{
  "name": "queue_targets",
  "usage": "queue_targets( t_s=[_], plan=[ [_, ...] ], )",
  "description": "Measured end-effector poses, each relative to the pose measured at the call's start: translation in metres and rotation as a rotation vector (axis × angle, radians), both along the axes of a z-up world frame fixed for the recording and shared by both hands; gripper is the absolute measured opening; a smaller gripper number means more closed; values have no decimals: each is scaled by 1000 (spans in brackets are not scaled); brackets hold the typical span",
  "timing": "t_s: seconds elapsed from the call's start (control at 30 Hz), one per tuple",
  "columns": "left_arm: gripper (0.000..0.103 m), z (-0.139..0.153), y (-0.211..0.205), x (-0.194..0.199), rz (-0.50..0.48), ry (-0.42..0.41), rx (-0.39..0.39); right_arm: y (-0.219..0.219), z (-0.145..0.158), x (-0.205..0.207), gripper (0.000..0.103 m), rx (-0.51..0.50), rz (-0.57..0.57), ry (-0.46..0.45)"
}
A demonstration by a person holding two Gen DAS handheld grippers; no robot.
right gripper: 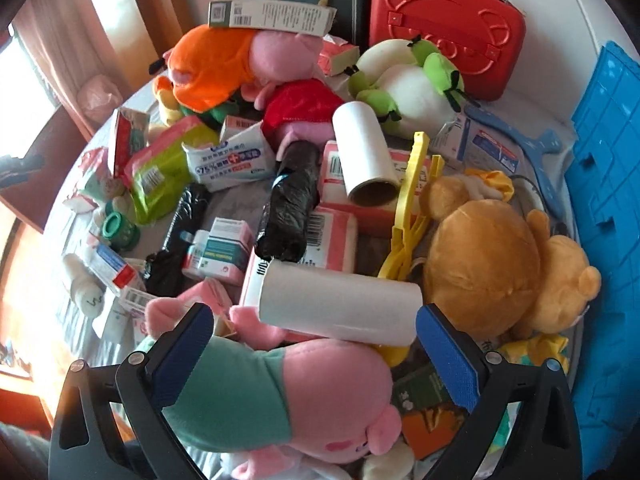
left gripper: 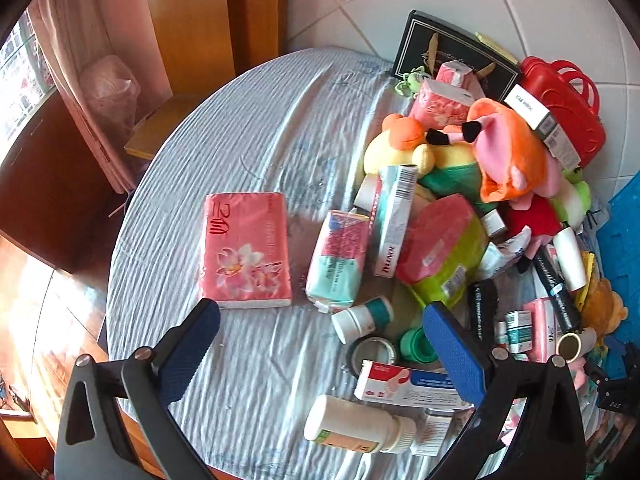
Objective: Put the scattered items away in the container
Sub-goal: 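Reach the left tool to the pink tissue pack while the right tool reaches the white roller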
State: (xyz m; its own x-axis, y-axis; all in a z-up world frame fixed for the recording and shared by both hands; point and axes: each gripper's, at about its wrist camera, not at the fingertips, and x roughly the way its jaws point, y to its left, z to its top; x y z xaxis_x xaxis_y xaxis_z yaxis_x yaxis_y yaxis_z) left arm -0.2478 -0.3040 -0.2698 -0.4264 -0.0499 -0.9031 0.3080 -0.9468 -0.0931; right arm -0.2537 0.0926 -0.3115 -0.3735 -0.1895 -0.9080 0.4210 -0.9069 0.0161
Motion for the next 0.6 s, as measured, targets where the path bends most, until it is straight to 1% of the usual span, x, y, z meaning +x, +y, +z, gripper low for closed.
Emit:
queue_targets(
  t_s=[0.1,0.23,0.3,0.4,0.5,0.53,0.57,0.6],
  plan=[
    [103,-15,-17,0,30,-22,-3,-9,-11,-4,103,78,58,10],
    [103,-45,-41,-2,92,-74,3,-13,-31,-13,103,166,97,1],
    [103,-59,-51,-4,121,-97,9,-14,-35,-20,103,167,107,4],
    [103,-76,-61,-12,150,-118,28,-13,-45,-33,103,155,105,-37],
    [103,-88,-63,-23,161,-136,21,-10,-54,-43,103,141,91,-79],
    [103,-92,-65,-25,168,-141,20,-8,-56,-46,100,126,83,-94],
    [103,-95,-67,-28,178,-145,21,-6,-57,-49,89,111,77,-110],
    [103,-98,-69,-29,187,-151,20,-4,-57,-50,85,102,73,-119]
  ],
)
